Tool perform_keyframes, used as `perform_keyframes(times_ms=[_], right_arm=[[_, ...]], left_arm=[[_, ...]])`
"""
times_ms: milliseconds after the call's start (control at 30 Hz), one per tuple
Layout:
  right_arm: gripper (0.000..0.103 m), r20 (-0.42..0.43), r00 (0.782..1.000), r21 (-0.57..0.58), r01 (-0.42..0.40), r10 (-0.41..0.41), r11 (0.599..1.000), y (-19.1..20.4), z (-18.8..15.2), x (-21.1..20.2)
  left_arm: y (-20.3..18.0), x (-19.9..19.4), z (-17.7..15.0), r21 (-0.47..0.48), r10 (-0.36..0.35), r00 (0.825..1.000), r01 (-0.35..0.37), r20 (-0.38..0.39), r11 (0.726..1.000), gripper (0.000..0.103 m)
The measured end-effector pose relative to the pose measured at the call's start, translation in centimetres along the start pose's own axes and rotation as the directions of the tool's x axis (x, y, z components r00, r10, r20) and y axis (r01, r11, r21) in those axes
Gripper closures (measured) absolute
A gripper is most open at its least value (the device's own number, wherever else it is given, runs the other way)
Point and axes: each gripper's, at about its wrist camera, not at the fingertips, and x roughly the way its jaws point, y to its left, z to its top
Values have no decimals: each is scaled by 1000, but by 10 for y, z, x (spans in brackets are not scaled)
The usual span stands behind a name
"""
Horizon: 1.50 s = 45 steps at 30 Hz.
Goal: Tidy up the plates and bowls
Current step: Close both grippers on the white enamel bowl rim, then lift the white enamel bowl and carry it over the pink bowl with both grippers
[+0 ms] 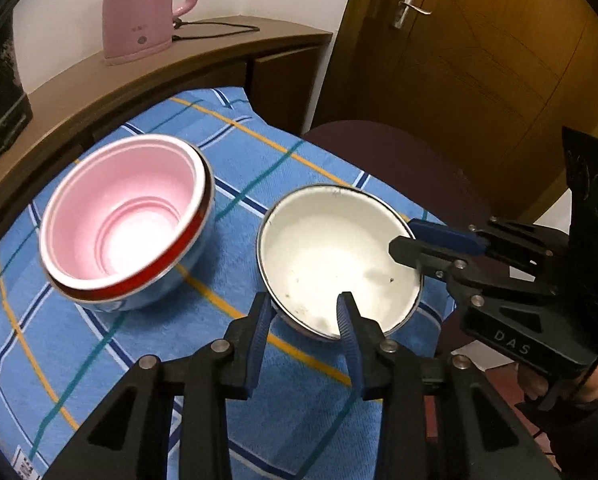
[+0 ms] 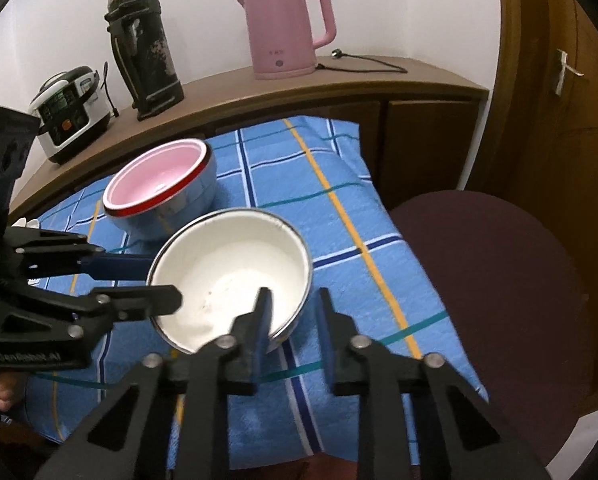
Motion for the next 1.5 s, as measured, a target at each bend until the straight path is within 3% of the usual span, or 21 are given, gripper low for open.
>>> perform_keyframes(times_ms=[267,767,1500], right_arm=[[91,35,999,40,10,-12,999,-10,0,-7],[91,131,990,41,38,-43,998,-5,19,-41],[91,265,963,-2,39,-37,999,26,69,-65]], left_arm=[[-1,-2,1,4,-4,999,4,37,1000,77],[-10,-35,16,9,-43,987,42,156,999,77],[13,-79,40,-51,-27,957,43,290,998,77]])
